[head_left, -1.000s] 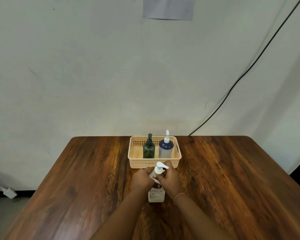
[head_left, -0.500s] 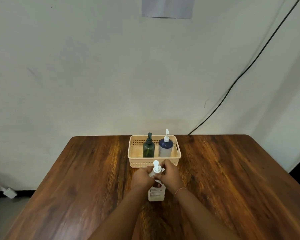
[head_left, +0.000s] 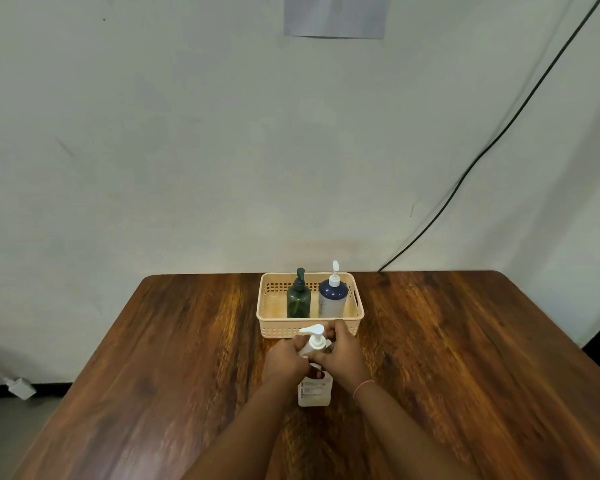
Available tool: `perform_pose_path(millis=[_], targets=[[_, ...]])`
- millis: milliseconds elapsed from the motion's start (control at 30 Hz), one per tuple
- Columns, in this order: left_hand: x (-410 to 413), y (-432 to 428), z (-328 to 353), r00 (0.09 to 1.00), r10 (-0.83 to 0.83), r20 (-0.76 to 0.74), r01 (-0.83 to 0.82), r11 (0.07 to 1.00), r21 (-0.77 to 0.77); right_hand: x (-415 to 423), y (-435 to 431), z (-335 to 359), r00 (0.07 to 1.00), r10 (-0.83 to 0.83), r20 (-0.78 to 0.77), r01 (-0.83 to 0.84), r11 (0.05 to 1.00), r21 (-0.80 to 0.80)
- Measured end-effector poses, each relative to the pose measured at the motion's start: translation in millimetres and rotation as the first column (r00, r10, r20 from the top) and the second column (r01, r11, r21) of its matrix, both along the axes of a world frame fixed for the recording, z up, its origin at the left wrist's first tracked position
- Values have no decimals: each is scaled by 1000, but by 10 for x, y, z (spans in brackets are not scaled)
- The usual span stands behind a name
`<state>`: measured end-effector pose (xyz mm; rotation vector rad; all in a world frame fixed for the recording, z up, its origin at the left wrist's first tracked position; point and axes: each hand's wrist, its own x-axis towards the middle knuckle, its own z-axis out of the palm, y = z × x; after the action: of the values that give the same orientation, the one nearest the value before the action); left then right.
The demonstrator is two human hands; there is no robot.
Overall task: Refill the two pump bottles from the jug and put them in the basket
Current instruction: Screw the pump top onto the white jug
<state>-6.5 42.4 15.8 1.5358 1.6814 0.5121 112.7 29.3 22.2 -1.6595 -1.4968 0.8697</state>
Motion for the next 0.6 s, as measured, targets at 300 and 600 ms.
perform_pose_path(millis=[300, 600], targets=[[9, -6, 43, 999, -27, -33, 27, 1000, -9, 39, 0, -15, 999, 10, 45, -10, 1000, 10], [-3, -60, 94, 1000, -21, -18, 21, 1000, -7, 10, -23, -68, 999, 21, 39, -24, 997, 72]])
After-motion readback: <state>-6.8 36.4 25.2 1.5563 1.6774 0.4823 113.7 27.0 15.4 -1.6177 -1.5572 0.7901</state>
